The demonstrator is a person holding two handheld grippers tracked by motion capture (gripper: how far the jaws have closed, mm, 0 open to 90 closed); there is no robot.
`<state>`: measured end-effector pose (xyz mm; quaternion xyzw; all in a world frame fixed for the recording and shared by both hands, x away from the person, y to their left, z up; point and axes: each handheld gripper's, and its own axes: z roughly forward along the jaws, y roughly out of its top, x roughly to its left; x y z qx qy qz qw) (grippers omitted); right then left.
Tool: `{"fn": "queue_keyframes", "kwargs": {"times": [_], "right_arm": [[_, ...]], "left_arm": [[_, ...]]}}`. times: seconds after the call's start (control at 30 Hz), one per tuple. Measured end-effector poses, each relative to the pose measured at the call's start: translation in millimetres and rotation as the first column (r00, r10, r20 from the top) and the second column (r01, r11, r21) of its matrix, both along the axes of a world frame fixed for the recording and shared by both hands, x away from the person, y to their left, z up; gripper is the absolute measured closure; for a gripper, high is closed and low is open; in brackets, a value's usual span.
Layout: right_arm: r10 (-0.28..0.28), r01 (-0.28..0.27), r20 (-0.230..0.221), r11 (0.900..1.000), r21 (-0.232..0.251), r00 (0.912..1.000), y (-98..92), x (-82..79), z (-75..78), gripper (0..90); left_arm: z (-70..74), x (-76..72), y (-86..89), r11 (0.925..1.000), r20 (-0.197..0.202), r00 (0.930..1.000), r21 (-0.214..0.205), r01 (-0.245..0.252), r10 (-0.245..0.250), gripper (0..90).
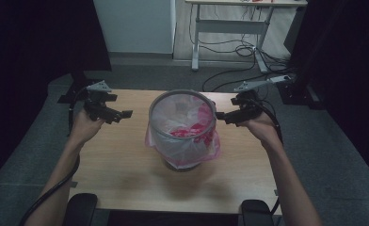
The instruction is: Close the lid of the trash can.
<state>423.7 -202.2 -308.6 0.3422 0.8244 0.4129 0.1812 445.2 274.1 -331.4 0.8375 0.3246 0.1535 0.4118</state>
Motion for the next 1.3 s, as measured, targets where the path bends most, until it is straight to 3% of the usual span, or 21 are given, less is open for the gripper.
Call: {"fn": "queue_keyframes", "kwargs": {"times": [0.3,0.67,1.3], "right_arm": [[-0.038,0.038,0.022,0.9989,-0.027,0.9991,-18.3,-2.0,-20.2,12.3],[-0.075,0.076,0.026,0.9964,-0.038,0.9969,-37.8,-5.8,-56.4,12.3],[-0.141,0.140,-0.035,0.9900,-0.015,0.9894,-57.8,-17.4,-145.2,12.4]], "left_arm": [[-24.6,-10.3,11.1,0.9996,-0.004,0.9997,-0.014,-0.023,0.023,0.0],[-60.5,-20.0,12.6,0.9990,-0.018,0.9989,0.010,-0.043,0.043,0.0],[-132.2,-31.7,1.5,0.9975,-0.056,0.9960,0.006,-0.070,0.070,0.0]]}}
